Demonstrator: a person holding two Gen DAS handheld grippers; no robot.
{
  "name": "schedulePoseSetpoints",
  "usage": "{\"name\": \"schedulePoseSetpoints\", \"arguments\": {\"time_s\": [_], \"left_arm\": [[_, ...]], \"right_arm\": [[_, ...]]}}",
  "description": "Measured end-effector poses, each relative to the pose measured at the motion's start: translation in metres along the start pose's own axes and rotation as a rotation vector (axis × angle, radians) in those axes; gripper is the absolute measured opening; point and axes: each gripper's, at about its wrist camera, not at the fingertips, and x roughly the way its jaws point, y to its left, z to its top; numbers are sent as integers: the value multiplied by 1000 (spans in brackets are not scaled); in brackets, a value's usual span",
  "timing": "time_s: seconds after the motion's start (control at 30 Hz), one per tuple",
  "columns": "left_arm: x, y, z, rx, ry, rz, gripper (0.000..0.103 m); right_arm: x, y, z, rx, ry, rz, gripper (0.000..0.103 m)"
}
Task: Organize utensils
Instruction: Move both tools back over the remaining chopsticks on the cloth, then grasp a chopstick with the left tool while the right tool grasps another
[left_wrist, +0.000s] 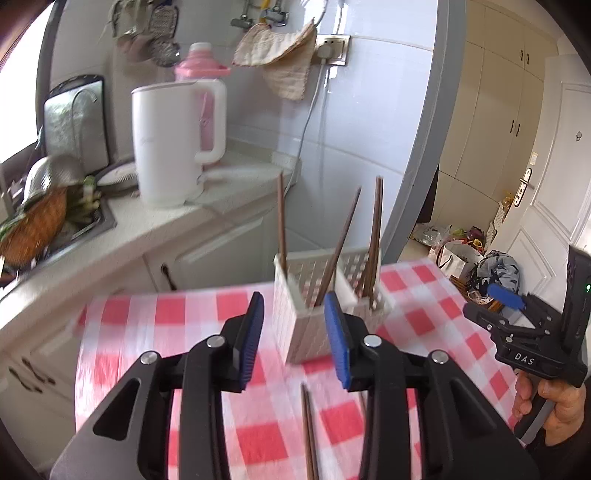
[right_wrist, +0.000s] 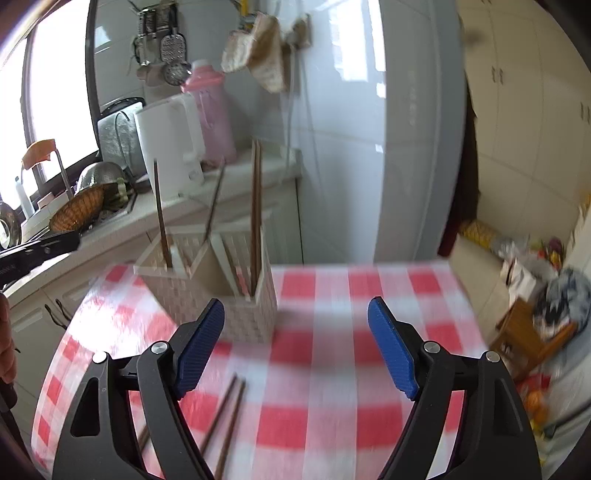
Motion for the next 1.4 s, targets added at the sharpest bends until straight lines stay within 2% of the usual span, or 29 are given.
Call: {"name": "schedulePoseSetpoints", "arguments": {"time_s": [0.2, 0.3, 0.43, 0.63, 0.7, 0.87, 1.17, 1.4], "left_arm": [[-6, 14, -96, -24, 80, 28, 38], [-2, 21, -137, -67, 138, 10, 37], [8, 23, -167, -76, 190, -2, 37], [23, 12, -179, -44, 213, -29, 30], [32, 9, -178, -39, 224, -37, 22], [55, -1, -176, -25, 256, -42, 11], [82, -9, -176, -3, 298, -60, 9], [91, -12, -176, 31, 293, -33, 10]], "right_arm": [[-6, -24, -95, 109, 100, -9, 76], [-8, -29, -122, 126, 146, -16, 76], [-9, -31, -138, 128, 173, -29, 77], [-6, -26, -146, 117, 185, -28, 79], [-4, -23, -147, 110, 189, -22, 79], [1, -14, -148, 85, 204, -11, 79], [11, 0, -148, 52, 219, 19, 80], [20, 10, -146, 38, 230, 31, 80]]}}
